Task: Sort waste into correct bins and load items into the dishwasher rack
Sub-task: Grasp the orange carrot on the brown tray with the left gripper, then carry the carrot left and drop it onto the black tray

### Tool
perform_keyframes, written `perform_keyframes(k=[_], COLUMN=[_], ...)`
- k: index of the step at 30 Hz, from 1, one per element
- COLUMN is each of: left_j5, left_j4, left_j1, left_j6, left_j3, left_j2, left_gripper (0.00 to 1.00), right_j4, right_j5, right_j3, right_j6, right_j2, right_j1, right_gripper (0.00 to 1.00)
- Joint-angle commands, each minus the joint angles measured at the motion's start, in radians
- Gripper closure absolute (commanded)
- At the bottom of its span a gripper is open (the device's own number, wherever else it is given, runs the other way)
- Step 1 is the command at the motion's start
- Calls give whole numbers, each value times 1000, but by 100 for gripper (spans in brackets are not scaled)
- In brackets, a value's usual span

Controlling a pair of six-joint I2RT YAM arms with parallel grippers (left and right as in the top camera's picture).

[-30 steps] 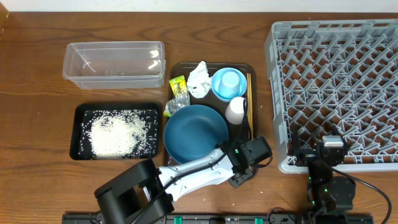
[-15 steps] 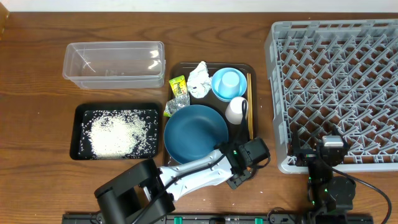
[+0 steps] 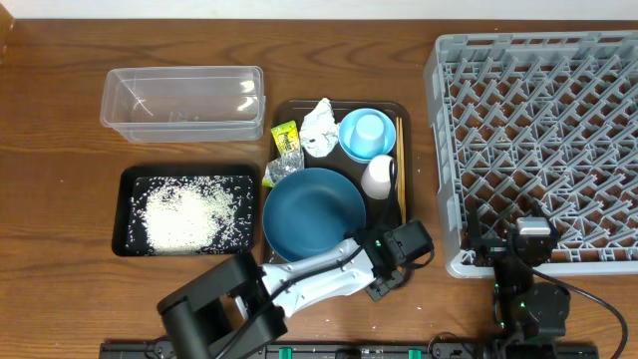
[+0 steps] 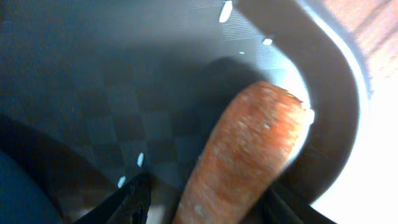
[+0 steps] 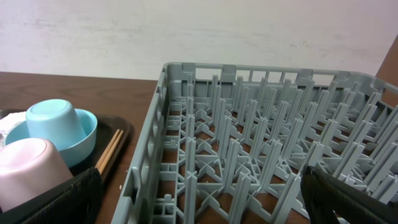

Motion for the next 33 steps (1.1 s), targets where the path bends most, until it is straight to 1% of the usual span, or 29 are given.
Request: perform_keyframes(k=[1,4,6,9,17,20,25,28,30,33], left_j5=[3,3,3,3,22,38,37,37,22,-23], left_j4=[-11,-11,-11,-12,-26,-26,-27,-40,-65,-115], left_j1=[-3,-3,-3,-3,-3,-3,13,49,97,207], left_j6=[10,10,10,9,-21,-26,-71,-70,-70,-70], left_j3=[-14,-13,-11,-5,24,29,29,29,29,29], left_j2=[39,37,37,36,-34,-94,-235,-340,-415,-515], left_gripper=[45,54,66,71,71,71,71,71,71,72], right_j4=[-2,-2,-2,-2,-2,-2,-2,-2,-2,-2], right_j5=[6,6,6,6,6,6,6,6,6,6], right_j3=[-3,-3,-3,-3,-3,-3,-3,-3,-3,-3], right_j6=[-8,-8,-8,-8,-8,-8,-8,-8,-8,-8], right_j2=[-3,-3,-3,-3,-3,-3,-3,-3,-3,-3], right_j1=[-11,-11,-11,-11,-11,-11,-11,-11,-11,-11], right_gripper=[1,1,1,1,1,1,1,1,1,1])
